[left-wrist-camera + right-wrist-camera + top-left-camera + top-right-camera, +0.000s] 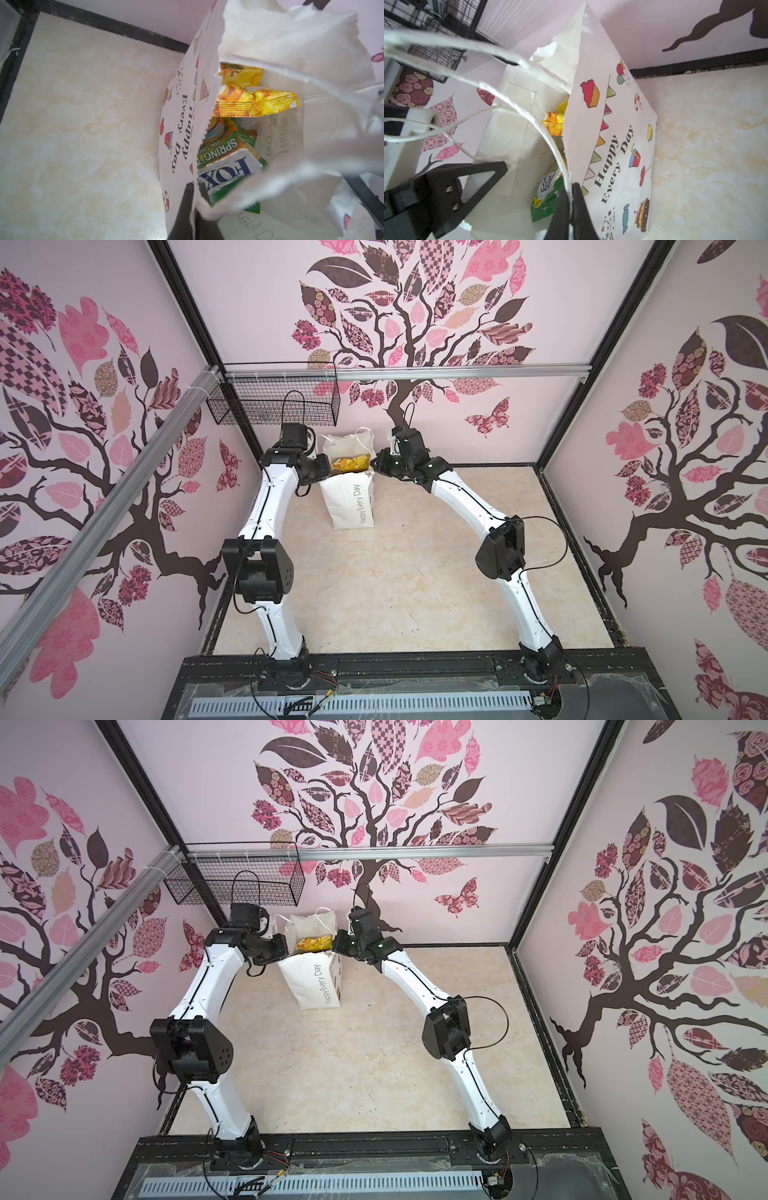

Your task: Take the snacks out of the paper bag

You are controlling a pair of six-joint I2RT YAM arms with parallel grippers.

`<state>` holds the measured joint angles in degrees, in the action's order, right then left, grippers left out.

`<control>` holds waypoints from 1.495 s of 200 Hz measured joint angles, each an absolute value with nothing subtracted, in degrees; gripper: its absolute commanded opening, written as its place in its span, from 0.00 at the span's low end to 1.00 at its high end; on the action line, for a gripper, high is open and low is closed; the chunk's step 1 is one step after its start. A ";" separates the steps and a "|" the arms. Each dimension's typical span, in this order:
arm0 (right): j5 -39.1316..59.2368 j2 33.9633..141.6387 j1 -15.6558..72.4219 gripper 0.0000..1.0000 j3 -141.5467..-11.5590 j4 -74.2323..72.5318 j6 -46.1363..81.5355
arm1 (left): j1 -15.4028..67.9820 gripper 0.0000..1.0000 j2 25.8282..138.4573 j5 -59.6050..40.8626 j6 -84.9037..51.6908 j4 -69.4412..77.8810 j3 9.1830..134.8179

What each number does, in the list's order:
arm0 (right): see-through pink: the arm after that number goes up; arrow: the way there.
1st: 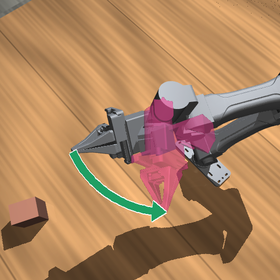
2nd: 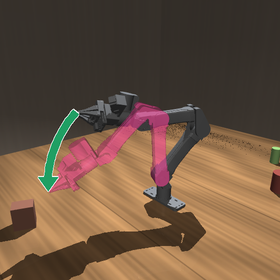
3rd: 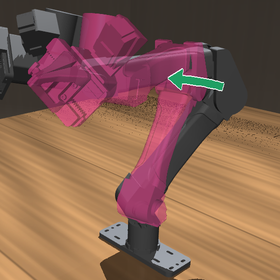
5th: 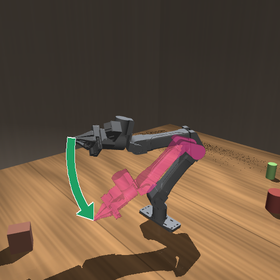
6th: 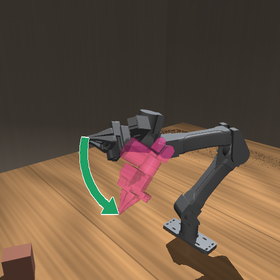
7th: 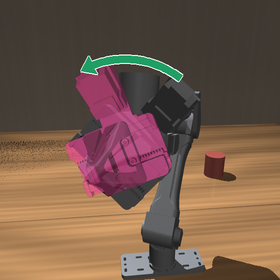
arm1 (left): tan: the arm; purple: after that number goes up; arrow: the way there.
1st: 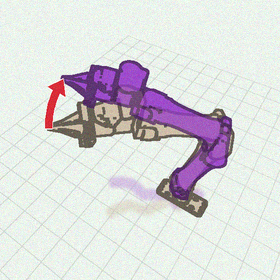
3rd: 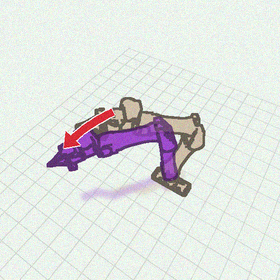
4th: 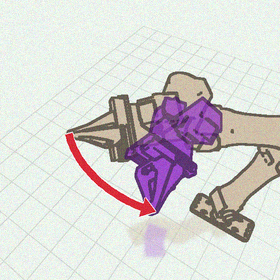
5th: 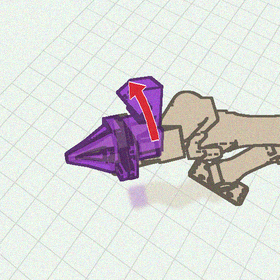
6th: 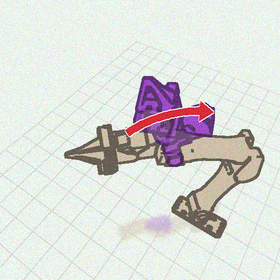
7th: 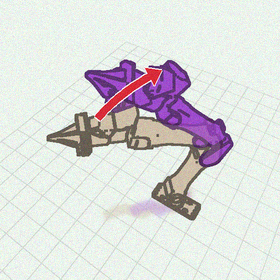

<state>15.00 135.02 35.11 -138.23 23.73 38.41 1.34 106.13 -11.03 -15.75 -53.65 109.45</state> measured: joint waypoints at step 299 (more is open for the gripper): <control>7.97 63.83 32.42 0.67 -67.33 31.92 29.10 | 48.12 0.63 56.23 9.74 -38.06 -32.73 64.16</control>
